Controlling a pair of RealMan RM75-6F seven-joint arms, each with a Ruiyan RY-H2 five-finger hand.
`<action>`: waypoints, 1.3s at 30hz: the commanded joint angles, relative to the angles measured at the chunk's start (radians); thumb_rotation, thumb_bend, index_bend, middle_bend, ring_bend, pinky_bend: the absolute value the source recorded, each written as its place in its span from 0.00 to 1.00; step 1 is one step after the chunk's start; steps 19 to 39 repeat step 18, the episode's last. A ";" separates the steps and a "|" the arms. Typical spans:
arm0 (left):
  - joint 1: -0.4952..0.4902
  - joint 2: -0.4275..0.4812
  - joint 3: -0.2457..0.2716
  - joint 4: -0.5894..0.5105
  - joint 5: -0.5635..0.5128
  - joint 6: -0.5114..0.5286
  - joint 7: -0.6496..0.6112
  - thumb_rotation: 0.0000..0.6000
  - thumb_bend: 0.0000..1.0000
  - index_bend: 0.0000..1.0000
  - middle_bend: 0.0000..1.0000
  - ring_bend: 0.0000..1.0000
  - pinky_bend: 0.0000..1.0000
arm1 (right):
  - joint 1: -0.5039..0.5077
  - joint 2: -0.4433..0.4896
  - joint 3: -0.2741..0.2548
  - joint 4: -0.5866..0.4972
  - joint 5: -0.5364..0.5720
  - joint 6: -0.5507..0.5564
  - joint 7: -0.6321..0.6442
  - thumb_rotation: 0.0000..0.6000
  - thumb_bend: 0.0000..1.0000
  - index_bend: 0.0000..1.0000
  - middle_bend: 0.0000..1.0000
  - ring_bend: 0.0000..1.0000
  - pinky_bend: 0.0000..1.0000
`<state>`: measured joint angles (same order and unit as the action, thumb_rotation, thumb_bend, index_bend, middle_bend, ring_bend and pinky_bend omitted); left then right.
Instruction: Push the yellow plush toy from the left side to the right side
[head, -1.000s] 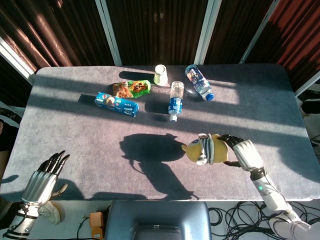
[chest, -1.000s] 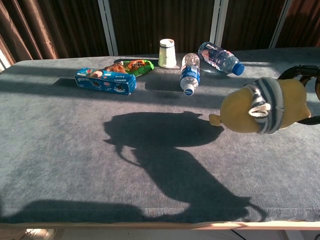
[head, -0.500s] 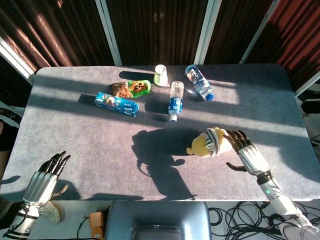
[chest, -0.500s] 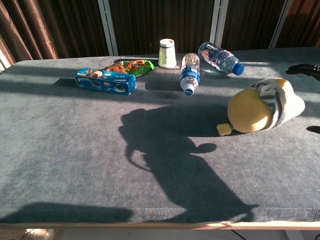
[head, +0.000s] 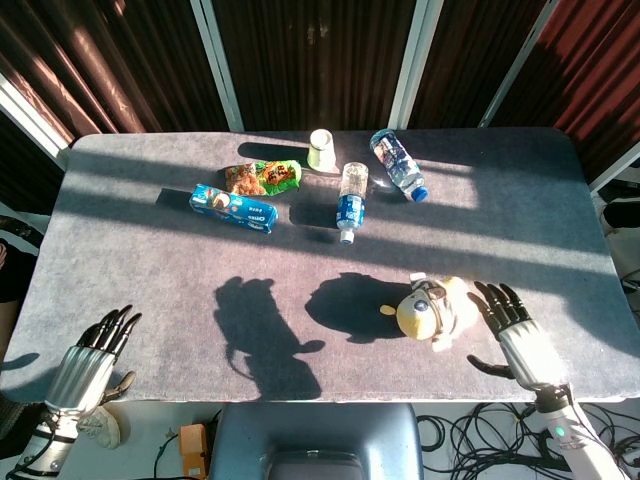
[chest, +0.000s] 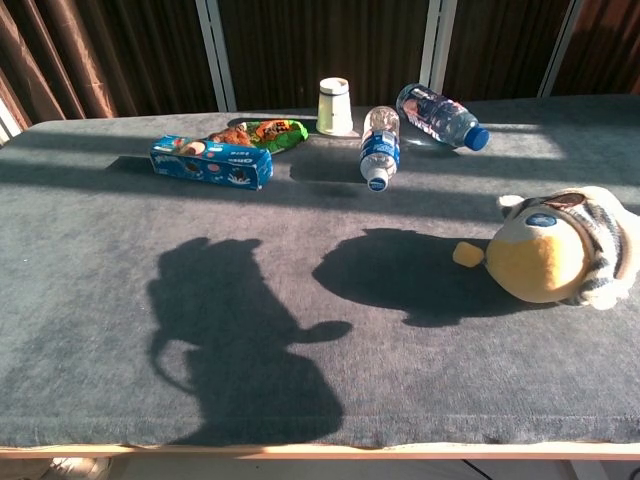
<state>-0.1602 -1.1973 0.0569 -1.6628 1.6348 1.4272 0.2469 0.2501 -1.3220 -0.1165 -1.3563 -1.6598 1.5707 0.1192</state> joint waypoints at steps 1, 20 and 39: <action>0.007 0.001 0.005 0.000 0.010 0.010 0.009 1.00 0.27 0.00 0.00 0.06 0.24 | -0.085 0.112 -0.035 -0.187 0.029 0.011 -0.202 1.00 0.04 0.00 0.00 0.00 0.02; 0.038 0.006 -0.002 -0.005 0.013 0.052 0.022 1.00 0.27 0.00 0.00 0.06 0.24 | -0.147 0.135 0.003 -0.240 0.052 -0.015 -0.325 1.00 0.04 0.00 0.00 0.00 0.03; 0.038 0.006 -0.002 -0.005 0.013 0.052 0.022 1.00 0.27 0.00 0.00 0.06 0.24 | -0.147 0.135 0.003 -0.240 0.052 -0.015 -0.325 1.00 0.04 0.00 0.00 0.00 0.03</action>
